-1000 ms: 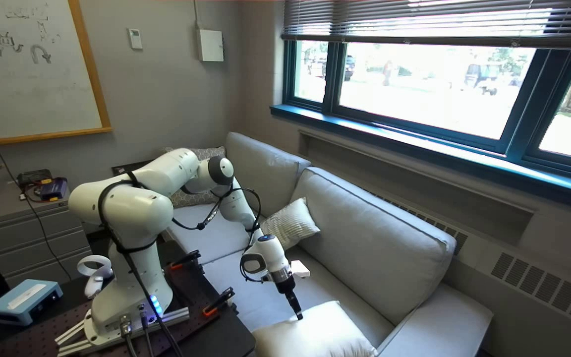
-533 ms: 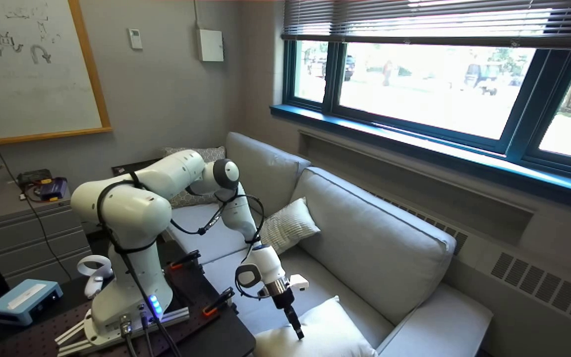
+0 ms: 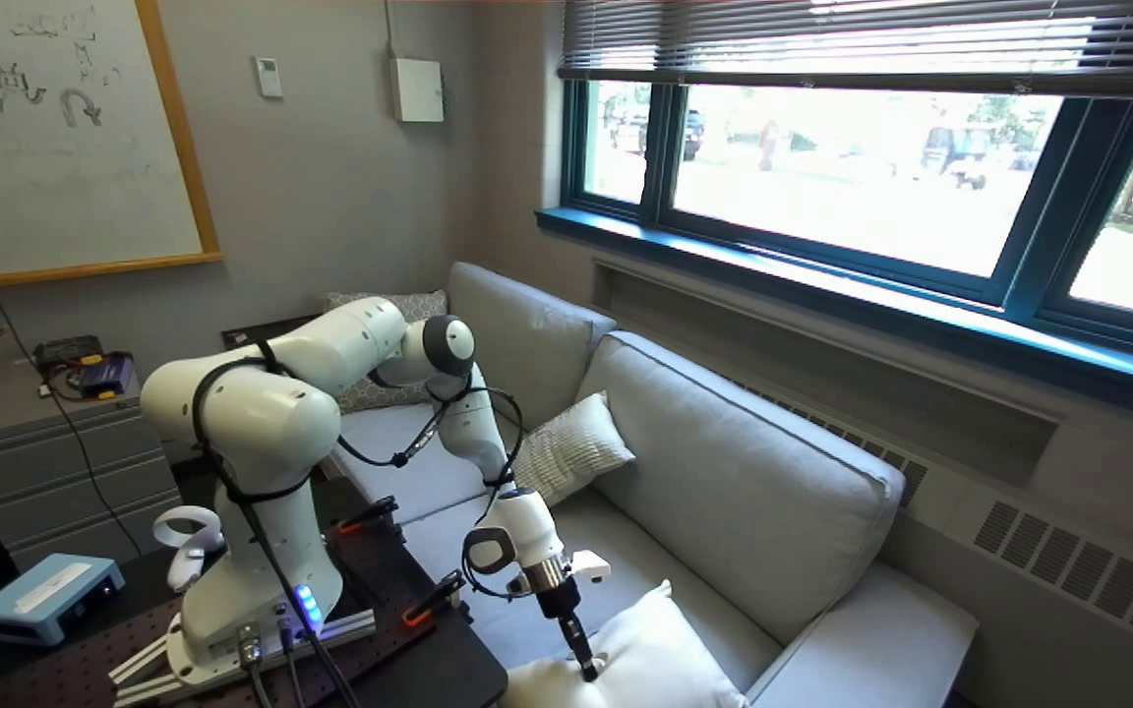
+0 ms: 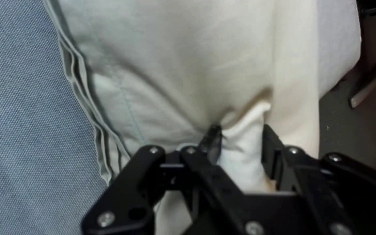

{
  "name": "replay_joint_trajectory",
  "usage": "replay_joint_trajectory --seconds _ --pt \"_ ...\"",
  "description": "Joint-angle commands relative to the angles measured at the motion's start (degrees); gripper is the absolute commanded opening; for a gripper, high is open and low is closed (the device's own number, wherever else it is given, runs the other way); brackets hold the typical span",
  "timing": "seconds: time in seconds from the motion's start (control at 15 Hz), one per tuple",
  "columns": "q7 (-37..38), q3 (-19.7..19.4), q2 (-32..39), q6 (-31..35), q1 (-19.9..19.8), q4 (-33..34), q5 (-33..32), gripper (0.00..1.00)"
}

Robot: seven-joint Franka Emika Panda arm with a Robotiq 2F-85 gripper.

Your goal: Move the cushions to the right shoulder of the couch

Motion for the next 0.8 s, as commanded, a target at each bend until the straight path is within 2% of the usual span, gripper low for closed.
replay_joint_trajectory --seconds 0.0,0.13,0.27,0.47,0.53,0.6,0.67,0.73 --pt "0.5 0.0 0.0 0.0 0.0 -0.5 1.2 0.07" --pt "0.2 -0.3 -0.1 1.5 0.1 -0.1 4.1 0.00" --pt "0.4 -0.1 -0.2 4.0 -0.3 1.3 7.6 0.05" --pt "0.3 0.2 -0.4 9.0 -0.3 4.6 13.9 0.06" --pt "-1.4 4.7 -3.6 17.1 -7.0 6.3 11.8 0.06" --pt "-1.8 -2.6 -0.7 9.0 3.6 5.8 20.8 0.06" --pt "-2.0 -2.7 -1.0 9.6 3.7 7.2 23.3 0.06" --pt "-1.7 -4.6 -1.0 8.2 5.4 7.4 25.8 0.06"
